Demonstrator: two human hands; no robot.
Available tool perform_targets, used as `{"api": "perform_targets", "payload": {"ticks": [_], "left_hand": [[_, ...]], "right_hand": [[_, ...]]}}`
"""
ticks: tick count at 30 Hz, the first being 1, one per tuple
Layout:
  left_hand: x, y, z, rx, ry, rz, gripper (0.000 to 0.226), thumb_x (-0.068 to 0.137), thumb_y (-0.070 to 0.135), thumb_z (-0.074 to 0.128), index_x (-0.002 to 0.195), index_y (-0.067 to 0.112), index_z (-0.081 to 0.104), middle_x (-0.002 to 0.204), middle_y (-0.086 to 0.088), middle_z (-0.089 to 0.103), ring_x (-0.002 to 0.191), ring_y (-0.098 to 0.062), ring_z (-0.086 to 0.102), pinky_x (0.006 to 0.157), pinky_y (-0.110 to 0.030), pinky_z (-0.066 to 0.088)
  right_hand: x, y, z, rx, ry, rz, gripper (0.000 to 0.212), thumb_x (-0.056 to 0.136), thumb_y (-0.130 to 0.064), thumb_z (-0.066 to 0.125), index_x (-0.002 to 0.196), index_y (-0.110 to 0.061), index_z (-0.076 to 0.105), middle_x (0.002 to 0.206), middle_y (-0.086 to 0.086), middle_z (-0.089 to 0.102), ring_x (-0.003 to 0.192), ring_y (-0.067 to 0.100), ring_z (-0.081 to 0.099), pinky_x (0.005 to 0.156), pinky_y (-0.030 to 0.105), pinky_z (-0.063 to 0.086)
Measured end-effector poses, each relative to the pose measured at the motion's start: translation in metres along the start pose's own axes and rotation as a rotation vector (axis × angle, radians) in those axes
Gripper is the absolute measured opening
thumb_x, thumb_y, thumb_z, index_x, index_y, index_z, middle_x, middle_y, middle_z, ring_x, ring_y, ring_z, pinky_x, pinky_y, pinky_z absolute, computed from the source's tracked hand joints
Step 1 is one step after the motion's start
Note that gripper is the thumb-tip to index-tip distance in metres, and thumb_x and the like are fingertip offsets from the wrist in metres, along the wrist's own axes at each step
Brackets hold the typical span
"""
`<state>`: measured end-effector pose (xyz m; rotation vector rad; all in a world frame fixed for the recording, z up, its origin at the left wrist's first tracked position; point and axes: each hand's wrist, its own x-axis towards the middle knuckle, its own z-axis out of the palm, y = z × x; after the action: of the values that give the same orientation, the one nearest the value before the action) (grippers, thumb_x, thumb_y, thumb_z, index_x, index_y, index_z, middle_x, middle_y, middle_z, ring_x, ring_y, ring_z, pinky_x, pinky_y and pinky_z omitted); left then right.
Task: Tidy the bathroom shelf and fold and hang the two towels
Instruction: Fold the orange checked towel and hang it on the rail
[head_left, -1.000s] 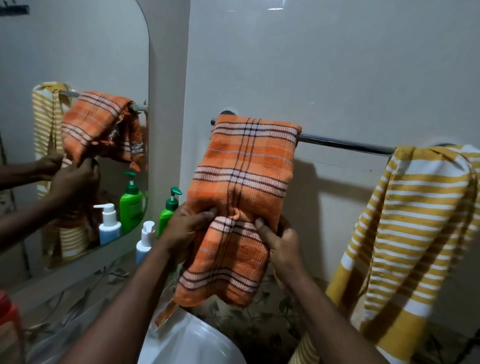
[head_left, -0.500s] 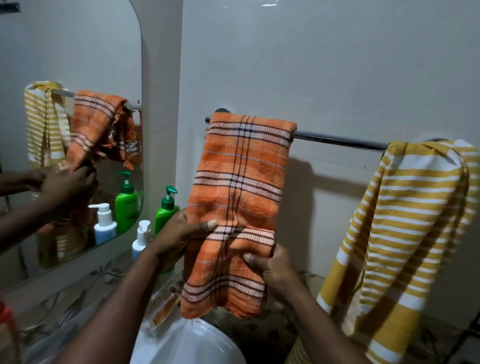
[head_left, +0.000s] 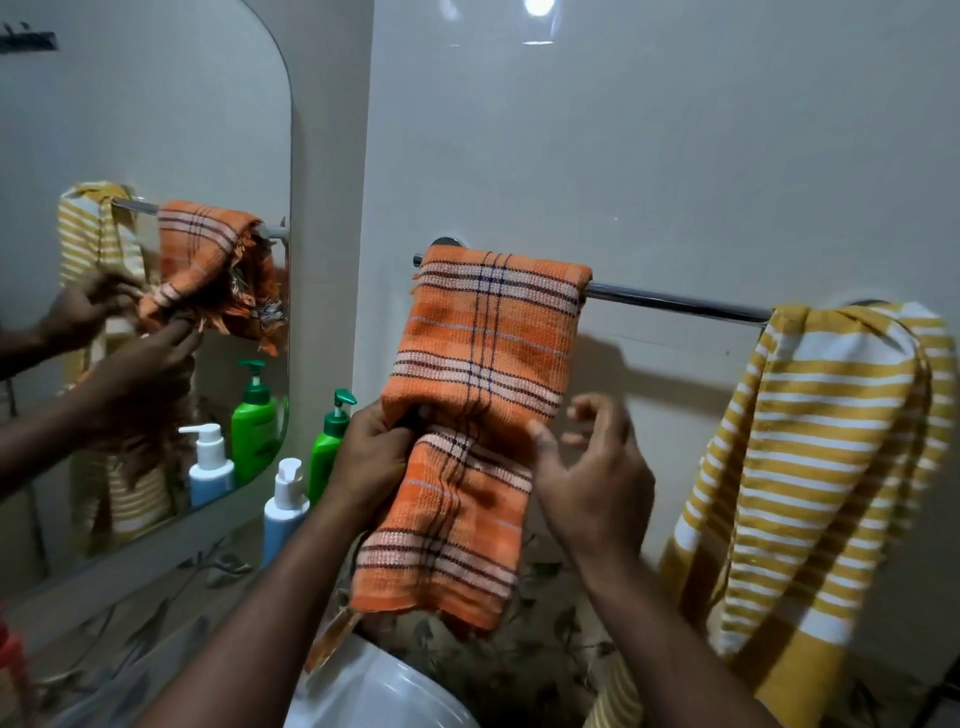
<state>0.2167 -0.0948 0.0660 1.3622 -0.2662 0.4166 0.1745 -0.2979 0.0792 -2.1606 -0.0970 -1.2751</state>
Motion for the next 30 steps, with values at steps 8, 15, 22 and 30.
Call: {"api": "perform_targets", "payload": {"ticks": [8, 15, 22, 30], "left_hand": [[-0.003, -0.013, -0.010, -0.018, 0.013, -0.025, 0.009, 0.092, 0.000, 0.070, 0.088, 0.006, 0.074, 0.077, -0.008, 0.079, 0.064, -0.020, 0.074, 0.056, -0.029, 0.059], [-0.010, -0.042, -0.033, 0.006, -0.234, -0.141, 0.015, 0.081, 0.016, 0.084, 0.095, 0.012, 0.082, 0.102, -0.016, 0.079, 0.090, -0.028, 0.076, 0.079, -0.035, 0.060], [-0.021, -0.066, -0.039, 0.081, -0.285, -0.215, 0.030, 0.082, 0.021, 0.084, 0.105, 0.002, 0.078, 0.106, -0.016, 0.079, 0.098, -0.032, 0.076, 0.083, -0.032, 0.061], [-0.012, -0.061, -0.040, 0.082, -0.029, -0.188, 0.031, 0.078, -0.001, 0.082, 0.107, 0.004, 0.074, 0.101, -0.010, 0.081, 0.095, -0.027, 0.078, 0.085, -0.041, 0.061]], "right_hand": [[0.151, -0.081, -0.008, -0.395, -0.229, -0.459, 0.070, 0.090, -0.071, 0.058, 0.137, -0.019, 0.057, 0.136, 0.004, 0.060, 0.127, 0.029, 0.056, 0.104, 0.044, 0.041], [0.189, -0.085, 0.005, -0.763, -0.470, -0.361, 0.084, 0.098, -0.080, 0.015, 0.129, -0.018, 0.064, 0.129, 0.015, 0.066, 0.120, 0.039, 0.061, 0.082, 0.043, 0.040], [0.205, -0.093, 0.009, -0.729, -0.591, -0.217, 0.109, 0.084, -0.093, 0.002, 0.127, -0.018, 0.068, 0.131, 0.016, 0.065, 0.116, 0.039, 0.064, 0.085, 0.043, 0.045], [0.209, -0.102, 0.004, -0.671, -0.733, -0.052, 0.110, 0.084, -0.094, 0.003, 0.133, -0.018, 0.066, 0.072, 0.015, 0.070, 0.056, 0.029, 0.074, 0.077, 0.039, 0.056]]}}
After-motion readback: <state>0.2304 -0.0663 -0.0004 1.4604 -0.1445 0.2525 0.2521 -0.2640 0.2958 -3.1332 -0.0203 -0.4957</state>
